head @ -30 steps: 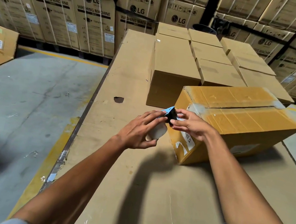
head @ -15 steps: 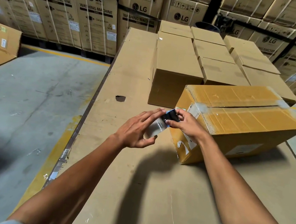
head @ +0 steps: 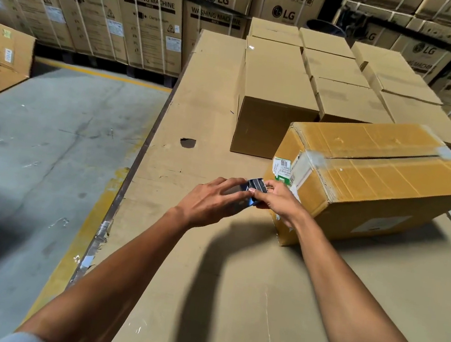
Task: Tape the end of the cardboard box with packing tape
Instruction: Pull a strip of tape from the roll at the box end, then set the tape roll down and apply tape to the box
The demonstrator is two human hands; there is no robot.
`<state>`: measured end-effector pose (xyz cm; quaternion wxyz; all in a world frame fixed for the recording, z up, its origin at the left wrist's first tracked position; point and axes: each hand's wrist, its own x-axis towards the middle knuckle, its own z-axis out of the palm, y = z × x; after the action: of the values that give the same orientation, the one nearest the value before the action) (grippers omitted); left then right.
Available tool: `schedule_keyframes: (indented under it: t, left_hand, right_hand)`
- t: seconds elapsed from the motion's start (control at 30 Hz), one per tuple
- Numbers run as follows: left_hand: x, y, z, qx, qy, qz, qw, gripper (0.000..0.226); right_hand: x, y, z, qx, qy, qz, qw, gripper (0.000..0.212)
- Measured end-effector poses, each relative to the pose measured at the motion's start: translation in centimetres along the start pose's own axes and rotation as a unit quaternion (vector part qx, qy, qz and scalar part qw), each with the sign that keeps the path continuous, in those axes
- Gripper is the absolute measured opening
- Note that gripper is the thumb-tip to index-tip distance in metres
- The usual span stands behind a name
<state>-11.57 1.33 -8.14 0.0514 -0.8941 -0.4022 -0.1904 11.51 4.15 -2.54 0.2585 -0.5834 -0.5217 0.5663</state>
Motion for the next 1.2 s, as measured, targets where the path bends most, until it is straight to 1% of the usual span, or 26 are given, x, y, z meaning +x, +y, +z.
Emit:
schedule_keyframes:
  t: [0.1, 0.17, 0.23, 0.27, 0.37, 0.4, 0.47, 0.57, 0.6, 0.67, 0.8, 0.87, 0.9, 0.97, 1.1, 1.2]
  left_hand:
    - [-0.7, -0.5, 1.1, -0.022, -0.009, -0.008, 1.0, 0.044]
    - [-1.2, -1.0, 1.9, -0.025, -0.026, -0.006, 0.999, 0.045]
    - [-1.6, -1.5, 2.6, -0.032, -0.04, -0.001, 0.999, 0.046]
    - [-1.8, -1.8, 2.8, -0.041, -0.038, 0.001, 0.998, 0.046]
    - [-2.0, -2.9, 3.6, -0.066, -0.015, -0.002, 0.998, 0.049]
    - [-1.9, -3.4, 3.9, -0.063, -0.012, -0.003, 0.998, 0.048]
    - [-1.8, -4.5, 4.4, -0.053, -0.02, 0.007, 0.998, 0.048]
    - [-1.6, -6.3, 5.1, -0.045, -0.046, 0.021, 0.998, 0.049]
    - [-1.7, -6.7, 5.3, -0.043, -0.049, 0.025, 0.998, 0.05]
    - [-1.7, -7.3, 5.9, -0.04, -0.051, 0.029, 0.997, 0.049]
    - [-2.4, -7.9, 7.4, -0.031, -0.063, 0.034, 0.997, 0.047]
    - [-2.6, -8.0, 8.2, -0.032, -0.077, 0.03, 0.996, 0.052]
    - [-2.7, -7.9, 8.4, -0.031, -0.085, 0.03, 0.995, 0.055]
    - [-2.6, -7.6, 8.7, -0.026, -0.098, 0.028, 0.994, 0.059]
    - [-2.6, -6.9, 8.7, -0.009, -0.098, 0.019, 0.995, 0.054]
    - [-3.0, -6.3, 8.5, 0.003, -0.095, 0.018, 0.995, 0.053]
  right_hand:
    - [0.6, 1.5, 1.1, 0.017, 0.007, 0.015, 1.0, 0.05]
    - [1.3, 2.8, 1.6, 0.032, 0.007, 0.027, 0.999, 0.053]
    - [1.9, 3.7, 2.3, 0.049, 0.012, 0.039, 0.998, 0.046]
    - [1.9, 3.9, 2.6, 0.055, 0.015, 0.042, 0.997, 0.039]
    - [3.4, 4.8, 3.4, 0.065, 0.018, 0.06, 0.996, 0.027]
    - [3.9, 5.1, 3.6, 0.068, 0.017, 0.066, 0.995, 0.026]
    - [5.2, 6.1, 4.1, 0.079, 0.022, 0.078, 0.994, 0.035]
    - [6.8, 7.1, 5.1, 0.095, 0.019, 0.092, 0.991, 0.028]
    - [7.2, 7.4, 5.4, 0.108, 0.017, 0.092, 0.99, 0.029]
    - [8.5, 8.6, 5.9, 0.098, 0.021, 0.093, 0.991, 0.036]
    - [10.1, 10.5, 6.0, 0.045, 0.032, 0.108, 0.993, 0.055]
    - [10.3, 10.9, 5.8, -0.013, 0.051, 0.105, 0.993, 0.059]
    - [10.2, 10.8, 5.5, -0.063, 0.066, 0.101, 0.991, 0.06]
    - [10.1, 10.4, 5.0, -0.139, 0.085, 0.088, 0.983, 0.057]
    - [9.6, 10.2, 4.6, -0.17, 0.095, 0.098, 0.976, 0.042]
    - [9.0, 9.8, 4.8, -0.224, 0.111, 0.089, 0.964, 0.032]
